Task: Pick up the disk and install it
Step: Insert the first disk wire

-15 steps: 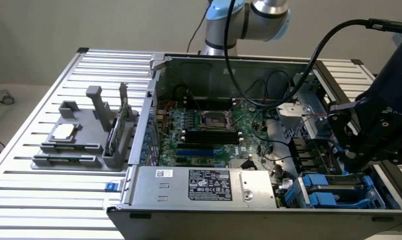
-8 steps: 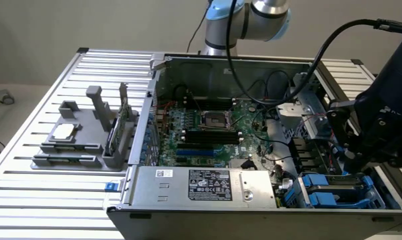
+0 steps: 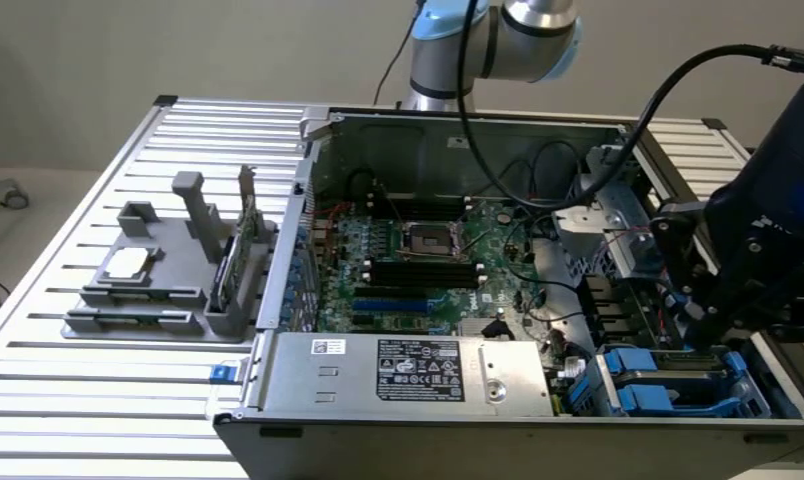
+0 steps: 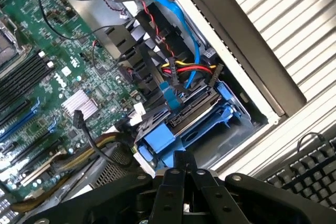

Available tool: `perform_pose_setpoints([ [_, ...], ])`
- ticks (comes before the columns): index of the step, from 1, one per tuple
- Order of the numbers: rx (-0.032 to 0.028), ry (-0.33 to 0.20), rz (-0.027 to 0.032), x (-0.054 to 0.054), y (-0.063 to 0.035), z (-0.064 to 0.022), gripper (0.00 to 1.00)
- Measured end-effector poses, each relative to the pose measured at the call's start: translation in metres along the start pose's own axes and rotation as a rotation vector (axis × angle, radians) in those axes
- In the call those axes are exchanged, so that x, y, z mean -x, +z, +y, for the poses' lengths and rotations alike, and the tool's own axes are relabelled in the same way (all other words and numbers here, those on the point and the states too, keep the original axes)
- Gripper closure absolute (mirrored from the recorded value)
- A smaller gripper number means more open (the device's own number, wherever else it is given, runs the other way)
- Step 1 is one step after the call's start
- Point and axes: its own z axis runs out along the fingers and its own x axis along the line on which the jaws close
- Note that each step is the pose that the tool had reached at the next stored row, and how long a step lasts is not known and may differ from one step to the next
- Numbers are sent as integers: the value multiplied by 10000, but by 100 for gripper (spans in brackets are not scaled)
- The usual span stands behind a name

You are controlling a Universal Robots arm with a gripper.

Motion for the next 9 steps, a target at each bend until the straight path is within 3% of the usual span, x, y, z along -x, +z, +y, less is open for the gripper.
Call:
perform_pose_setpoints([
  [5, 28, 708, 41, 0, 35, 0, 89],
  [9, 134, 1121, 147, 10, 69, 10, 89],
])
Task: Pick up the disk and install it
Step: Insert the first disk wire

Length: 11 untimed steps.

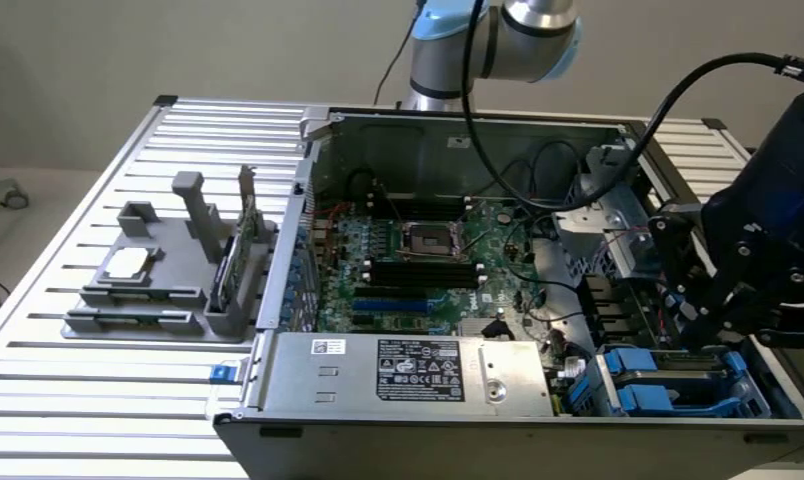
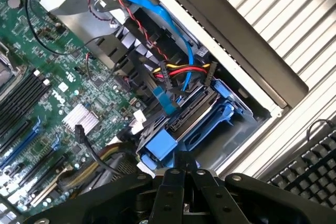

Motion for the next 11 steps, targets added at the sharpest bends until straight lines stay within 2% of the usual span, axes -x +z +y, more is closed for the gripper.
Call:
perform_pose_setpoints([
  [11, 478, 580, 502, 87, 103, 92, 89],
])
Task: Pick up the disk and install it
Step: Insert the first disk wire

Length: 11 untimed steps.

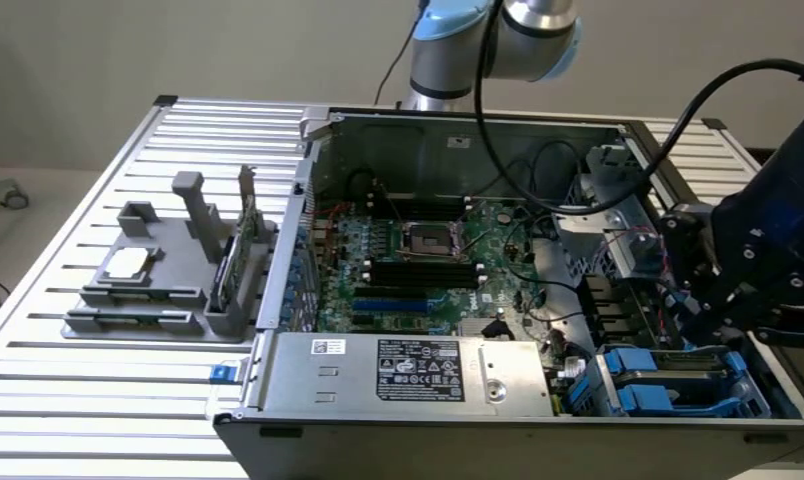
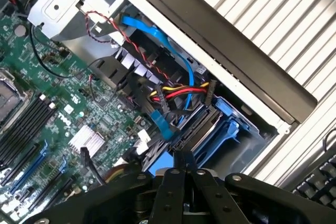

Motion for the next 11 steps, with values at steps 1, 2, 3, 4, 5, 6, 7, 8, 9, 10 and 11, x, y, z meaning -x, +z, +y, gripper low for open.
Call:
perform_pose_setpoints([
  [1, 40, 51, 43, 8, 9, 8, 89],
  [2, 79, 101, 83, 16, 18, 17, 89],
  [3, 117, 155, 122, 25, 27, 26, 89],
  [4, 149, 207, 153, 33, 35, 34, 89],
  [5, 178, 262, 181, 40, 44, 42, 89],
  [6, 205, 321, 207, 47, 53, 49, 89],
  [7, 229, 383, 228, 53, 61, 56, 89],
  [8, 254, 457, 248, 59, 70, 63, 89],
  [9, 272, 533, 259, 64, 78, 68, 89],
  [10, 285, 614, 264, 68, 84, 71, 89],
  [11, 289, 724, 254, 69, 87, 72, 89],
])
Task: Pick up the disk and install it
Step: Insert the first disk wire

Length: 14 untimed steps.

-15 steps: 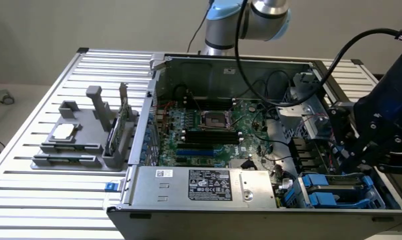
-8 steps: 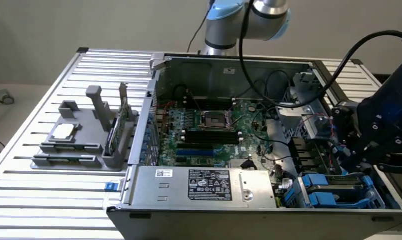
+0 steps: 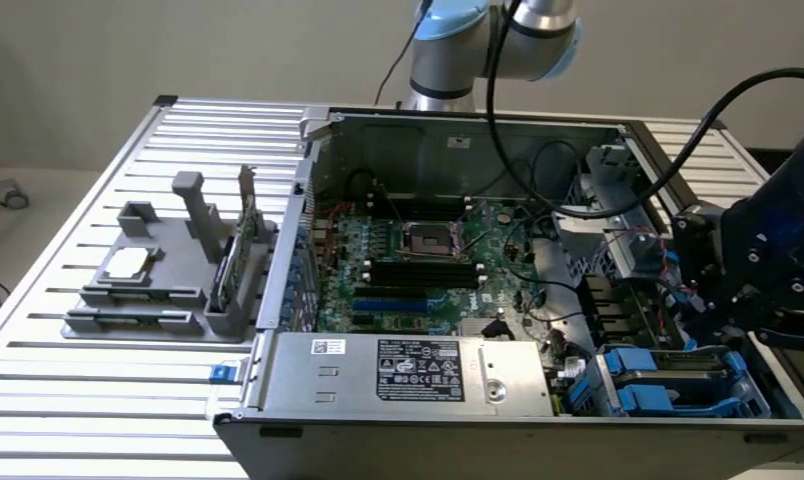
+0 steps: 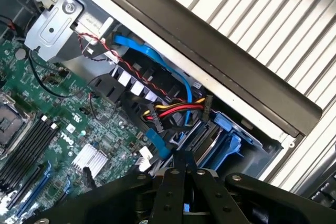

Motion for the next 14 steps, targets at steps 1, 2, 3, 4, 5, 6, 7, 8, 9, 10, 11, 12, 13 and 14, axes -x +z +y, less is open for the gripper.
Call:
perform_pose_setpoints([
  [1, 6, 103, -11, 1, 1, 4, 89],
  [2, 10, 163, -17, 6, 2, 12, 89],
  [3, 11, 190, -20, 10, 2, 19, 89],
  [4, 13, 209, -21, 13, 3, 24, 89],
  [5, 14, 223, -23, 16, 4, 27, 89],
  [6, 15, 236, -24, 19, 4, 31, 89],
  [7, 15, 250, -25, 23, 5, 36, 89],
  [8, 15, 263, -26, 27, 5, 42, 89],
  [9, 14, 279, -27, 32, 5, 49, 89],
  [10, 14, 296, -28, 37, 5, 55, 89],
  [11, 14, 313, -28, 40, 6, 60, 89],
  [12, 15, 328, -29, 41, 6, 61, 89],
  [13, 15, 332, -30, 41, 6, 61, 89],
  [14, 15, 333, -30, 41, 6, 61, 89],
])
